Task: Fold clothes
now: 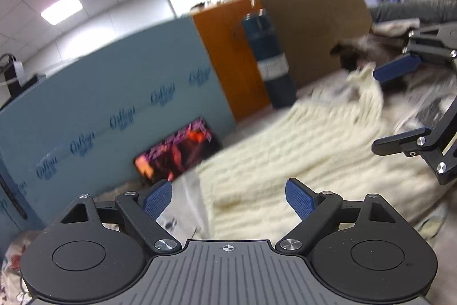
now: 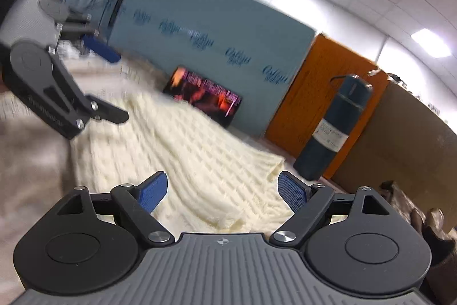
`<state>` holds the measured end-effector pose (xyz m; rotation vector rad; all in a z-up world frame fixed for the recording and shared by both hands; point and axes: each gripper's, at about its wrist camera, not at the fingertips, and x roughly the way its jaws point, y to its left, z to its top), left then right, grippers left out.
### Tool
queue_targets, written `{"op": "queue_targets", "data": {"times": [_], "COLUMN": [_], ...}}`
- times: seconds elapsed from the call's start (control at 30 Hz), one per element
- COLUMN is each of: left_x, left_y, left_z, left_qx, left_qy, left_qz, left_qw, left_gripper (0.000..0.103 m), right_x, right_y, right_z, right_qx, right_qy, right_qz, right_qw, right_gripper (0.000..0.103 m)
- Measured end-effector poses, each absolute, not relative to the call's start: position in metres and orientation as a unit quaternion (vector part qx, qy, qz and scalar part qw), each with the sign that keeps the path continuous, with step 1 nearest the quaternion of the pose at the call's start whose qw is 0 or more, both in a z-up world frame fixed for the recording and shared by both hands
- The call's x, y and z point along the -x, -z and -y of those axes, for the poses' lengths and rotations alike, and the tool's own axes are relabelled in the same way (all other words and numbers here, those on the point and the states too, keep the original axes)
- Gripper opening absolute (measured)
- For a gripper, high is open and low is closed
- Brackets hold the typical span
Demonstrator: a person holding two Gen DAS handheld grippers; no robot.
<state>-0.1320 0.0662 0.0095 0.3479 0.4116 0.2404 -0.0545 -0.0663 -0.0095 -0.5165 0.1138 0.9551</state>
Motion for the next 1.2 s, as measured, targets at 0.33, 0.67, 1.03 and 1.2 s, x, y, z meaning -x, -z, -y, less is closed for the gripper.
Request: {"op": "queue_targets", "data": {"times": [0.33, 0.67, 1.03, 1.2], "left_x": [0.115, 0.112, 0.115, 0.116], "left_y": [0.003, 0.017, 0.017, 0.018], "left_z": [-0.032, -0.039, -0.049, -0.05], "left_qx": [-0.182, -0.147, -0.117, -0.116], "left_qy": [-0.039, -0.041, -0.042, -0.043], "left_qz": [-0.219, -0.236, -0.244, -0.247], "left_qw": [0.958, 0.96, 0.962, 0.961], "left_gripper": [0.094, 0.094, 0.099, 0.1], "right_x": [0.073, 0.095, 0.063, 0.053], "right_y": [-0.03, -0.004, 0.032, 0.039], "right_z": [0.16, 0.258, 0.259, 0.244], "right_qx": [0.026, -0.125, -0.316, -0.332], "right_qy": [-0.405, -0.259, -0.268, -0.248], "right_qz": [-0.118, -0.23, -0.348, -0.352], "right_qw": [0.906, 0.93, 0.841, 0.839], "right_gripper": [0.1, 0.102, 0.098, 0.064]}}
